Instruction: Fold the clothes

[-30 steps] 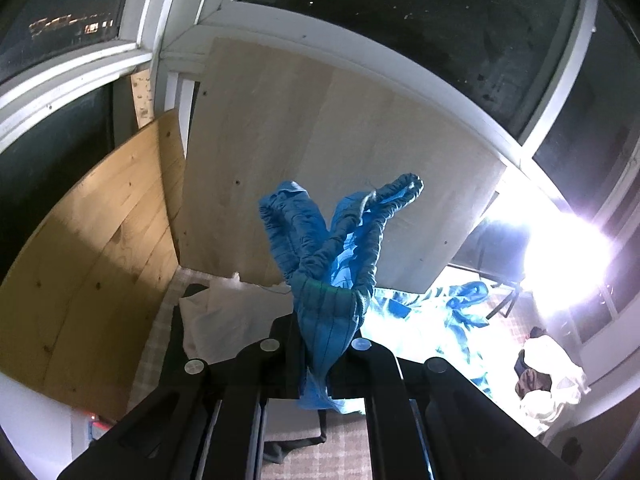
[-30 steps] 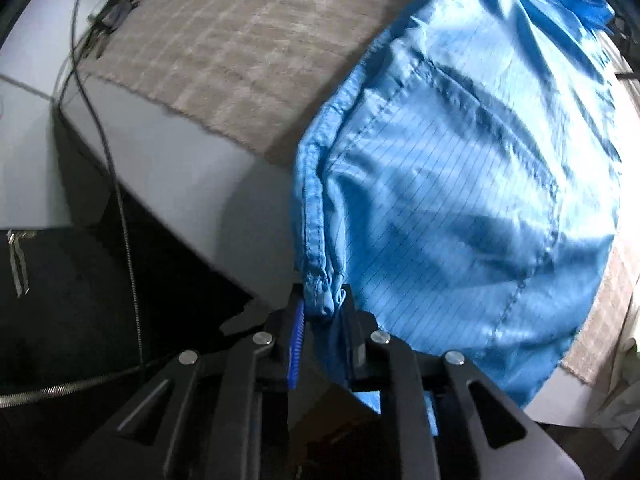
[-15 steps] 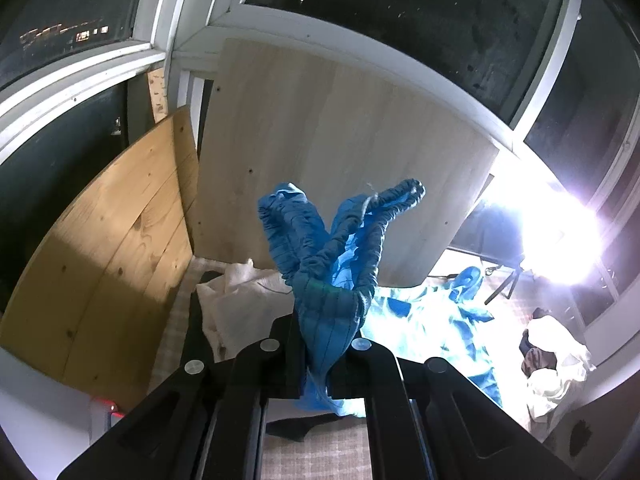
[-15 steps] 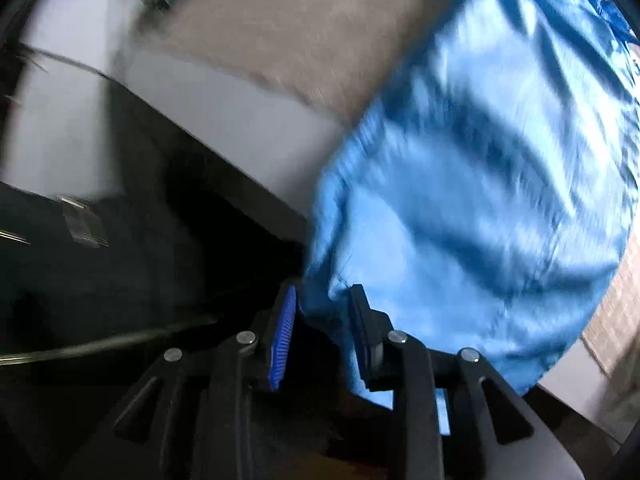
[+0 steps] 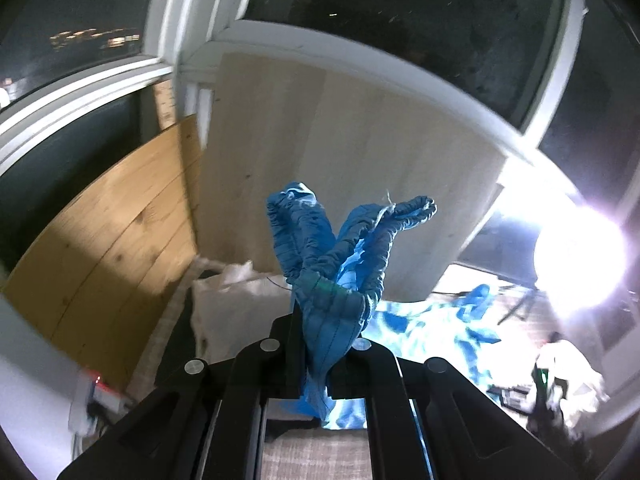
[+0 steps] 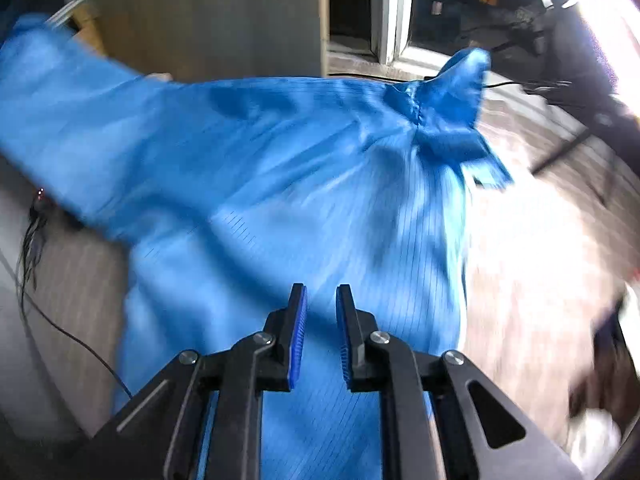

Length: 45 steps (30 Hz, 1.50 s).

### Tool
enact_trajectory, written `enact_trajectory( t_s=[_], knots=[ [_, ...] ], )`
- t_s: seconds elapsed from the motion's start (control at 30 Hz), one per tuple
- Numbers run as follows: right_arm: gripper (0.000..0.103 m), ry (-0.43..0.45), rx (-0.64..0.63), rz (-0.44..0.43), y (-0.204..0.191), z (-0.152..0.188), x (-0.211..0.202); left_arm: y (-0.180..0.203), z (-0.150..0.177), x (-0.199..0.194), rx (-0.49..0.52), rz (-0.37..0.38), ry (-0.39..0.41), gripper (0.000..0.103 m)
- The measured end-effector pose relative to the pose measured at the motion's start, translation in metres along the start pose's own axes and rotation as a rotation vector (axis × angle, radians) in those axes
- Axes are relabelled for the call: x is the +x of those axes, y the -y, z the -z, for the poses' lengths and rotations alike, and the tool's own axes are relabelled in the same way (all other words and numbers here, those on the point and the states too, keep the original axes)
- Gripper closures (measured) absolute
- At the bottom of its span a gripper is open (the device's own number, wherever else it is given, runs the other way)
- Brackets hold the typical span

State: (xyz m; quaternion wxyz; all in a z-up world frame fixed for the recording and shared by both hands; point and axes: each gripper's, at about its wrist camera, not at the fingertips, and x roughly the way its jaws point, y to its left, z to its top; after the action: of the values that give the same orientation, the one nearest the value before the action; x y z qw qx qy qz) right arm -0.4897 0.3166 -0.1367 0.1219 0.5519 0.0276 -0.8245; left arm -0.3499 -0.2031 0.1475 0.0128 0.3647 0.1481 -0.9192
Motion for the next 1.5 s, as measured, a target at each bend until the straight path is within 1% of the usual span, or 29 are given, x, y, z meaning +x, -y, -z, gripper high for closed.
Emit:
enact_trajectory(
  t_s=[0.07,0.13,0.17,0.2,0.23,0.3,0.37,0.4,0.47,0.53,0.57,0.63,0.67,0.73,0.83,0.87,0.93,0.97,1.03,1.1,1.17,1.23,1.27,1.33,1.37,1.4,1.47,1.5],
  knots=[
    [0.088,-0.022,-0.023,-0.004,0.023,-0.023,0.033,0.005,0.006,0.003,-0.016,-0.061,-0.003,0.098],
    [0.088,-0.048,-0.040,0.006,0.042,-0.040,0.063,0.009,0.011,0.006,-0.039,-0.106,-0.002,0.098],
    [0.092,-0.046,-0.054,0.021,0.051,-0.049,0.074,0.010,0.014,0.008,-0.050,-0.128,-0.002,0.098],
    [0.095,-0.014,-0.074,0.052,0.059,-0.057,0.077,0.012,0.016,0.010,-0.061,-0.149,-0.006,0.098],
    [0.095,0.011,-0.088,0.082,0.066,-0.064,0.080,0.013,0.016,0.011,-0.068,-0.167,-0.010,0.098],
    [0.095,0.029,-0.097,0.123,0.078,-0.074,0.084,0.016,0.019,0.012,-0.086,-0.193,-0.005,0.098],
    [0.095,0.070,-0.140,0.078,0.063,-0.069,0.070,0.020,0.020,0.011,-0.096,-0.199,0.000,0.098],
    [0.091,0.091,-0.162,0.056,0.056,-0.066,0.064,0.023,0.020,0.011,-0.099,-0.204,0.003,0.098],
    [0.090,0.126,-0.212,0.000,0.038,-0.059,0.052,0.027,0.018,0.012,-0.100,-0.216,0.007,0.098],
    [0.090,0.112,-0.301,-0.123,-0.001,-0.046,0.050,0.030,0.016,0.012,-0.102,-0.225,0.015,0.098],
    [0.090,0.085,-0.346,-0.184,-0.021,-0.041,0.056,0.032,0.015,0.013,-0.102,-0.229,0.017,0.098],
    [0.090,0.044,-0.424,-0.238,-0.058,-0.032,0.075,0.035,0.014,0.013,-0.100,-0.226,0.022,0.098],
    [0.090,0.030,-0.458,-0.250,-0.075,-0.028,0.082,0.037,0.014,0.012,-0.098,-0.221,0.025,0.098],
    [0.090,0.062,-0.479,-0.165,-0.088,-0.031,0.092,0.040,0.013,0.012,-0.089,-0.221,0.020,0.098],
    [0.090,0.101,-0.380,-0.098,-0.080,-0.046,0.098,0.046,0.010,0.008,-0.082,-0.191,0.013,0.098],
    [0.089,0.094,-0.325,-0.118,-0.075,-0.048,0.093,0.049,0.008,0.006,-0.079,-0.178,0.012,0.098],
    [0.089,0.104,-0.297,-0.158,-0.072,-0.040,0.078,0.057,0.002,0.002,-0.065,-0.157,0.013,0.098],
    [0.089,0.111,-0.284,-0.165,-0.071,-0.035,0.071,0.070,0.000,0.002,-0.045,-0.139,0.011,0.098],
    [0.086,0.127,-0.261,-0.120,-0.066,-0.027,0.059,0.095,-0.004,0.001,-0.005,-0.105,0.006,0.098],
    [0.086,0.126,-0.179,-0.136,-0.045,-0.023,0.049,0.121,-0.008,0.001,0.035,-0.071,0.002,0.098],
    [0.086,0.142,-0.123,-0.120,-0.024,-0.014,0.041,0.162,-0.007,0.008,0.108,-0.032,-0.018,0.098],
    [0.086,0.156,-0.085,-0.095,-0.005,-0.003,0.034,0.214,-0.002,0.022,0.171,0.033,-0.047,0.098],
    [0.086,0.155,-0.064,-0.096,0.004,0.005,0.029,0.240,0.000,0.030,0.199,0.067,-0.063,0.098],
    [0.086,0.158,-0.034,-0.091,0.021,0.025,0.019,0.286,0.007,0.045,0.240,0.129,-0.090,0.098],
    [0.086,0.160,-0.024,-0.085,0.028,0.036,0.013,0.320,0.012,0.056,0.264,0.179,-0.112,0.098],
    [0.086,0.162,-0.016,-0.077,0.037,0.047,0.007,0.342,0.017,0.062,0.281,0.214,-0.128,0.098],
    [0.085,0.165,0.003,-0.071,0.056,0.064,-0.019,0.392,0.029,0.076,0.320,0.281,-0.161,0.098],
    [0.085,0.166,0.017,-0.072,0.065,0.073,-0.025,0.419,0.035,0.082,0.338,0.323,-0.176,0.098]
  ],
)
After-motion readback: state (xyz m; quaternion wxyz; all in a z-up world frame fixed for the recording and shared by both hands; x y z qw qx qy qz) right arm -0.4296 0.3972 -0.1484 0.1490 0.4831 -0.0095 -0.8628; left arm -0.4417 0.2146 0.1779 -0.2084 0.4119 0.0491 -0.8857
